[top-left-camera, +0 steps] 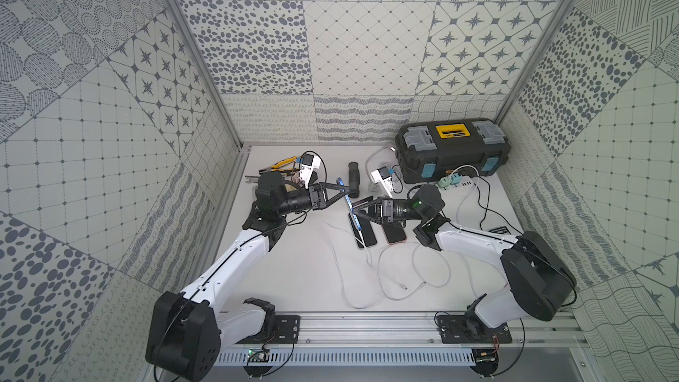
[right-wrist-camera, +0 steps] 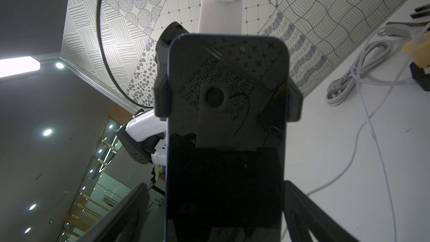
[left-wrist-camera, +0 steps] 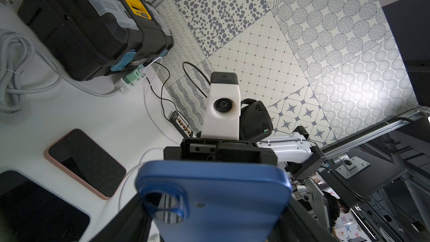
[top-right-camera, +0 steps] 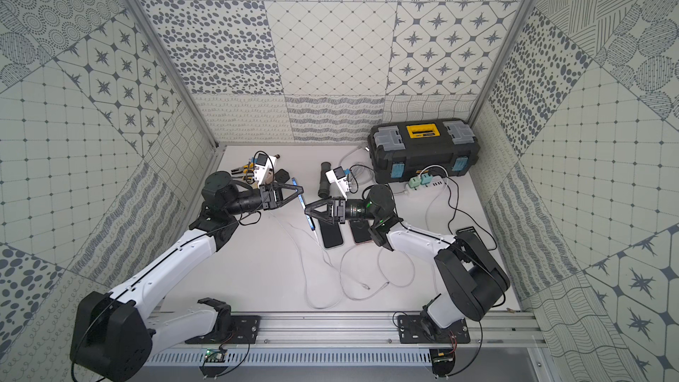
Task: Unplug the charging cable from the phone
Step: Pick up the phone at the center of the board, then remove the charging cable from the phone.
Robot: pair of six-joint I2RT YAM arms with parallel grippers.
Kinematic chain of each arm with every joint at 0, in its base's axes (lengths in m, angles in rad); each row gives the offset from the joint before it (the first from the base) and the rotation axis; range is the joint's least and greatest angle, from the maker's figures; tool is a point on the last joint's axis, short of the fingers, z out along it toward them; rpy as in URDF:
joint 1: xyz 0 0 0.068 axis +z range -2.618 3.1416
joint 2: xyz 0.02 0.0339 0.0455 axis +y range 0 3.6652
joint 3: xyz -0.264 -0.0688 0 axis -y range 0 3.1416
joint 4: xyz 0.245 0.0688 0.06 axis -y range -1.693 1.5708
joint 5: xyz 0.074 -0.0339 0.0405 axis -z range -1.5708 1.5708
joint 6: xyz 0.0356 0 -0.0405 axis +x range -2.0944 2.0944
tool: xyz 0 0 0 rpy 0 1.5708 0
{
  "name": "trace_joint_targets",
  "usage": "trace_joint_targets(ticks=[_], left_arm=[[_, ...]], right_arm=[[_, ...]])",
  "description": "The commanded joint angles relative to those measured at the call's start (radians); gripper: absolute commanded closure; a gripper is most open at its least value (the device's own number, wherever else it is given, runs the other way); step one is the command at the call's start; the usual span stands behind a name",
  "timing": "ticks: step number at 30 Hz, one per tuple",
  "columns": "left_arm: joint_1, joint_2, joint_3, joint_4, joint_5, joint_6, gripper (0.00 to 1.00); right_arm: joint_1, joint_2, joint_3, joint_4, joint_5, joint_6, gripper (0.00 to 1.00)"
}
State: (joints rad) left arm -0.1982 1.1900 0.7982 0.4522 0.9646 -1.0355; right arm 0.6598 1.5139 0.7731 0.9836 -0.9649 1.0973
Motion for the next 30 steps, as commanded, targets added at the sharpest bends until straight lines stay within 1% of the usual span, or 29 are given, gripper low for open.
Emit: trace_joint_targets(ticks=[1,5,10,20,24,30], left_arm=[[0.012,-0.028,0.035,0.015,0.009,0.08,0.97],[0.011,-0.054,0.046,-0.045,-0.007,0.134,0.98],[0.011,-0.056,0.057,-0.085,-0.014,0.163,0.98],[0.017,-0.049,0.074,-0.131,-0.032,0.202,1.0],[0.023,-0.05,0.079,-0.132,-0.033,0.202,1.0],[0.029,-0.049,0.085,-0.135,-0.034,0.199,1.0]], right_arm=[[0.003,-0.031,-0.03,0.04,-0.029,-0.025,0.11],[0.004,-0.048,-0.056,0.056,-0.04,-0.027,0.16],[0.004,-0.066,-0.085,0.081,-0.054,-0.024,0.22],[0.008,-0.11,-0.149,0.092,-0.075,-0.032,0.23],[0.015,-0.14,-0.171,0.004,-0.079,-0.09,0.24],[0.052,-0.203,-0.165,-0.298,-0.049,-0.294,0.27]])
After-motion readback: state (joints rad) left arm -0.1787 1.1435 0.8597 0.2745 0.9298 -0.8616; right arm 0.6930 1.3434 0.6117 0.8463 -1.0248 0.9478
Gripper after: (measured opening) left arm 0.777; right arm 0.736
